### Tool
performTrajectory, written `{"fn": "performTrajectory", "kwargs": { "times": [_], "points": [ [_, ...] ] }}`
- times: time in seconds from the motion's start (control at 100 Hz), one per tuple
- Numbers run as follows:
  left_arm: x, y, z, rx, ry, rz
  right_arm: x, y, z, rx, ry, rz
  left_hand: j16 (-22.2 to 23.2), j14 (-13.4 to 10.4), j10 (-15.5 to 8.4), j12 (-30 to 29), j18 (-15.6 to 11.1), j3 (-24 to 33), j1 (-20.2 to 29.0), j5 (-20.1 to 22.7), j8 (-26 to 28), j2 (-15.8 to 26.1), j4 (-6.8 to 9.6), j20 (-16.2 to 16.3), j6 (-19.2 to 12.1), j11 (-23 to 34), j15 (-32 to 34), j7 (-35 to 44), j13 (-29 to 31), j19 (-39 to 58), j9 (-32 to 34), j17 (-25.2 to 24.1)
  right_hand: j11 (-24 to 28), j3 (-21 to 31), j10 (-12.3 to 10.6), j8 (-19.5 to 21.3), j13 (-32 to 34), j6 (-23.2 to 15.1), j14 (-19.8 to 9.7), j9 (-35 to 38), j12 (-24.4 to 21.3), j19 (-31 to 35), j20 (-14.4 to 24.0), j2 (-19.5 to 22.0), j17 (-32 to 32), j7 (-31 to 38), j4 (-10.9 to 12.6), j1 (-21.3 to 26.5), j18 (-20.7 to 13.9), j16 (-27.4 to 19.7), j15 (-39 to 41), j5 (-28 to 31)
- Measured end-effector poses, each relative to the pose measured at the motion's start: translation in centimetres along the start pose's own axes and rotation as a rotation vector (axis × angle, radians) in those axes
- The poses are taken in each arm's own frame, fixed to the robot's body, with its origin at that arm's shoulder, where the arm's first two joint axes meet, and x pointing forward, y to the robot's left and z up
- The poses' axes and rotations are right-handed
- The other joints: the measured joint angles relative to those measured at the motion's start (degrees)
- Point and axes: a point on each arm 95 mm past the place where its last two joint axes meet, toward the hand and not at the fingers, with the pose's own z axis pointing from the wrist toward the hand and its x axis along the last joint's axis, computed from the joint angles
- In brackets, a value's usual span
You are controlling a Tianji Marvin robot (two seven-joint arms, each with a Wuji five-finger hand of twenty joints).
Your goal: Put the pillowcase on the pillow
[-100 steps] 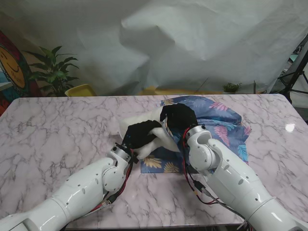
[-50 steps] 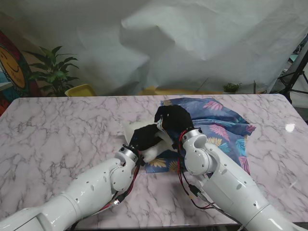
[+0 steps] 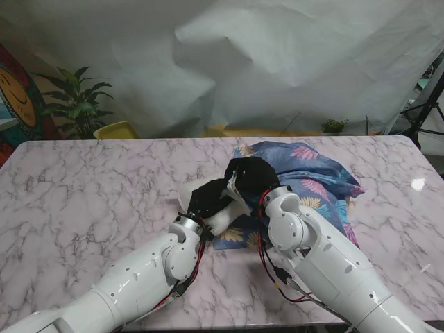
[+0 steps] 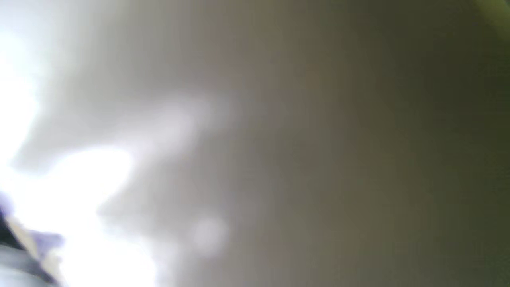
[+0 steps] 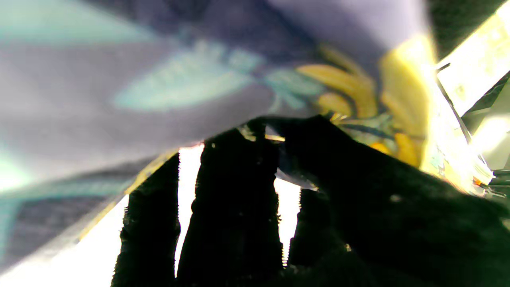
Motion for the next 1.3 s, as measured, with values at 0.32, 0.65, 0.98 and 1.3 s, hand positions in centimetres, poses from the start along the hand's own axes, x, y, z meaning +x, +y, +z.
{"fn": "performTrajectory", "kwargs": {
  "times": [0.32,0.65,0.98,1.3],
  "points": [
    [0.4,0.0,0.5,-0.022,-0.025,-0.01,1.3,0.0,-2.0,-0.015,0.036,0.007,0.01,-0.06,0.0,0.03,-0.01,0.0,0.0,-0.02,-0.16,0.0,0.0,0.0,-0.01,0.0,0.02,0.59,0.14,0.0,0.0,0.08,0.42,-1.69,1.89,0.0,-3.32,6.28,1.81,-6.58,-1.24,-1.37,-0.38,3.05,-2.79,0.0,0.11,-3.91,0.11,-2.96,-7.5,-4.8],
    [0.3,-0.1,0.4,-0.073,0.043,0.0,0.9,0.8,-2.6,-0.001,0.055,-0.241,0.01,-0.06,0.03,0.03,-0.02,0.0,0.0,-0.1,-1.66,0.04,0.0,-0.03,-0.01,0.0,0.02,0.61,0.15,0.01,0.0,0.09,-8.11,-3.11,2.63,7.36,-32.18,13.86,9.52,-29.36,-9.28,-9.01,0.99,7.42,-26.1,-19.06,6.43,-19.77,2.07,-16.66,-24.37,-19.08],
    [-0.1,-0.4,0.3,-0.097,0.05,0.004,1.5,3.6,-4.3,0.005,0.039,-0.415,0.01,-0.07,0.03,0.04,-0.02,0.0,0.0,-0.11,-1.99,0.04,0.0,-0.03,-0.02,0.0,0.02,0.6,0.15,0.01,0.0,0.09,-11.61,-6.9,2.48,7.36,-40.89,13.9,11.08,-33.84,-11.31,-11.3,0.94,7.45,-32.4,-22.67,6.27,-23.04,1.48,-20.03,-25.9,-19.87],
    [-0.2,-0.5,-0.1,-0.116,0.12,0.044,0.3,5.0,-4.8,-0.12,-0.058,-0.586,0.01,-0.07,0.03,0.04,-0.02,0.0,0.0,-0.11,-2.14,0.05,0.0,-0.03,-0.02,0.0,0.02,0.61,0.15,0.02,0.0,0.09,-10.7,-5.97,1.74,7.41,-37.74,12.83,8.65,-32.97,-10.5,-10.56,0.94,7.55,-29.88,-23.77,6.47,-23.04,0.21,-19.79,-23.68,-22.31]
  ]
}}
